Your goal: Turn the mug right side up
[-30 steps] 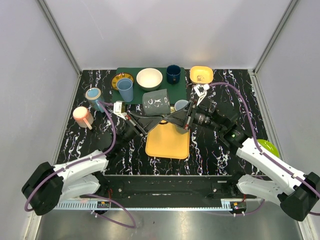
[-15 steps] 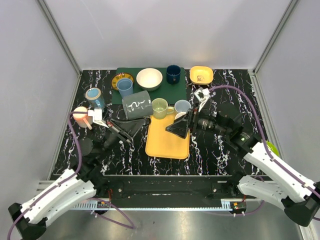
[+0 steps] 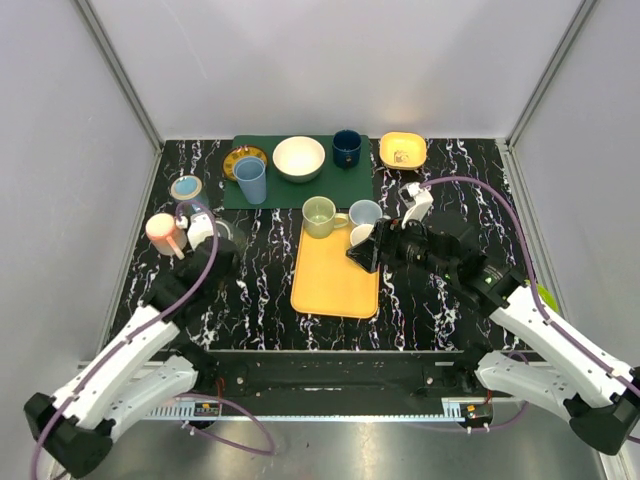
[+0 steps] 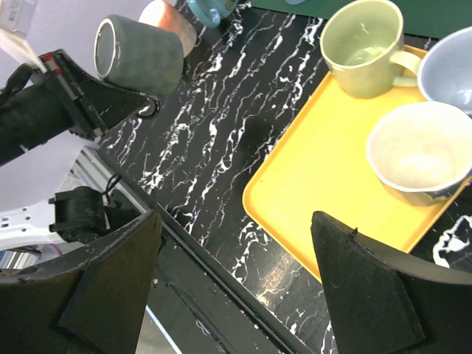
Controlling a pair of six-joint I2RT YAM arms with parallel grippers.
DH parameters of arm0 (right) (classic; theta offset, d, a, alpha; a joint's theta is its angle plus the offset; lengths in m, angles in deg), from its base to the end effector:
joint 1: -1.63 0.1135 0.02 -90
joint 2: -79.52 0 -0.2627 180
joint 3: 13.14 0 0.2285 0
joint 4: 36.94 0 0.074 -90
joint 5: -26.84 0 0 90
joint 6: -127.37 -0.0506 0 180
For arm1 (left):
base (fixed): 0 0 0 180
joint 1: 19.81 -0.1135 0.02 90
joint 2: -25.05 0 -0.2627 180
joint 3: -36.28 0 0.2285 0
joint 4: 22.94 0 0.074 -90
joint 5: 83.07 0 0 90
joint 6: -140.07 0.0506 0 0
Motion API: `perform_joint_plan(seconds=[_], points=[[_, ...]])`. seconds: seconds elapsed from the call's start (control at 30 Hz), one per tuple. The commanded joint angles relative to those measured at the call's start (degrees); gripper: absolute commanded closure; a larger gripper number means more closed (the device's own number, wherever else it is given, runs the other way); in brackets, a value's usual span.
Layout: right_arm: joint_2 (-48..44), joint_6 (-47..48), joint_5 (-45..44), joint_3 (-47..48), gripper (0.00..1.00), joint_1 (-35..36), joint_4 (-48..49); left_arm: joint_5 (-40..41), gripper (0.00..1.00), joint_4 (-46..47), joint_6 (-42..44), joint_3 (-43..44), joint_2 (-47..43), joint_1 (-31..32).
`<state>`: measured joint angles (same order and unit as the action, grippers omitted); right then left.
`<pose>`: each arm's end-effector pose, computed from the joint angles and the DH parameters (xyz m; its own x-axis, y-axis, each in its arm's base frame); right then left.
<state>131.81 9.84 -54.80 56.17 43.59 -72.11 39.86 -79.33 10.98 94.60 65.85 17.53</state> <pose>0.1406 0.1363 0.3496 -0.5587 0.1127 -0.8217 -0.5706 0.6668 0.4794 0.1198 -0.0568 0.2808 -0.4961 -0.2872 -0.8194 -0.1806 0.9572 -0.2261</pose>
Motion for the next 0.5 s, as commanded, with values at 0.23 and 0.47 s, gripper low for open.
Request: perform_joint_plan(seconds=[0.23, 0.47], points=[[0.00, -0.16, -3.35, -1.00, 0.12, 0.23, 0.26, -13.94, 1.00, 17.51, 8.24, -1.88, 18.78, -27.05], [0.53, -0.24, -3.44, -0.47, 0.12, 0.23, -0.09, -17.28, 1.00, 21.21, 7.01, 1.47, 31.09, -32.06]])
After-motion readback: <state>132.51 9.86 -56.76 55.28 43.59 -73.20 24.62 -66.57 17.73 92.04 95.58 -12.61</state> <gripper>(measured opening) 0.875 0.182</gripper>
